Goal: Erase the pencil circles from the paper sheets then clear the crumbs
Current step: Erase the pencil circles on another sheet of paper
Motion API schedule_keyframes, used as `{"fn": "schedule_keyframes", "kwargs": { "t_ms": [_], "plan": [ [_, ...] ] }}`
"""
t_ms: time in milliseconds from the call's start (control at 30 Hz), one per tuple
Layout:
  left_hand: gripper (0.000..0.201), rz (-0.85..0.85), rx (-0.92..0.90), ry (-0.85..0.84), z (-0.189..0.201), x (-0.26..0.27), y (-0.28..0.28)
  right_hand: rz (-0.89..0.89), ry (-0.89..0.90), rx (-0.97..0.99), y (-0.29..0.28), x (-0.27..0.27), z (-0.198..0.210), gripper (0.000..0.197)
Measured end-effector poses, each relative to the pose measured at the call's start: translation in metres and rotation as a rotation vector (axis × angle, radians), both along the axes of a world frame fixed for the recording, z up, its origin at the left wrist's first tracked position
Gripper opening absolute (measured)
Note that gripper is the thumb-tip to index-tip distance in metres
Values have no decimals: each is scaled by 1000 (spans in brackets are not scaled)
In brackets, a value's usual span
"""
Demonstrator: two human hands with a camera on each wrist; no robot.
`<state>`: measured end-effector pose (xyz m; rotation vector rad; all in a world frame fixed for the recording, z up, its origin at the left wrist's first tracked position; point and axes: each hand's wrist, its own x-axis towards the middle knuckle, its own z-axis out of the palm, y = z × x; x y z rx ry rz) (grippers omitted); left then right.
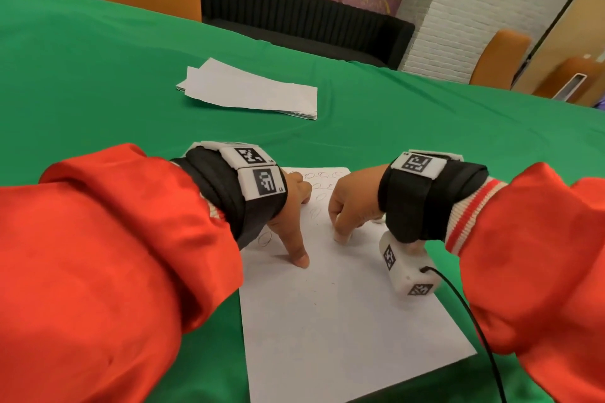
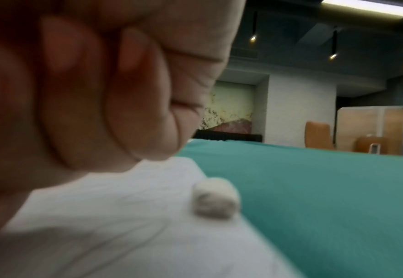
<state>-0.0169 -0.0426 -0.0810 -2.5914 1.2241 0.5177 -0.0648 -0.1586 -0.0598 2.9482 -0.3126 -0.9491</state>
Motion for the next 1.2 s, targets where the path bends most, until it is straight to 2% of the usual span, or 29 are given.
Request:
{"fn": "schedule_keyframes", "kwargs": {
  "t_ms": [100, 233, 367, 533, 700, 867, 1033, 1200],
  "plan": [
    [102, -2, -4, -5, 0, 0, 0, -44, 1, 40, 0, -2, 3, 21],
    [102, -8, -4, -12, 0, 1, 0, -81, -48, -3, -9, -1, 4, 11],
    [101, -4, -4, -6, 0, 2, 0, -72, -15, 46, -5, 0, 1, 17],
    [100, -3, -9, -16, -1, 2, 0, -98, -70, -4, -13, 1, 3, 11],
    [101, 2, -2, -8, -1, 3, 0, -58, -20, 65, -5, -1, 0, 15],
    [102, 2, 6, -8, -1, 2, 0, -91, -73, -4, -17, -1, 3, 13],
    [102, -4, 17, -9, -2, 3, -1, -69, -6, 103, -7, -2, 0, 12],
    [103, -6, 21, -16, -2, 3, -1, -48, -60, -49, -13, 1, 4, 17]
  ]
}}
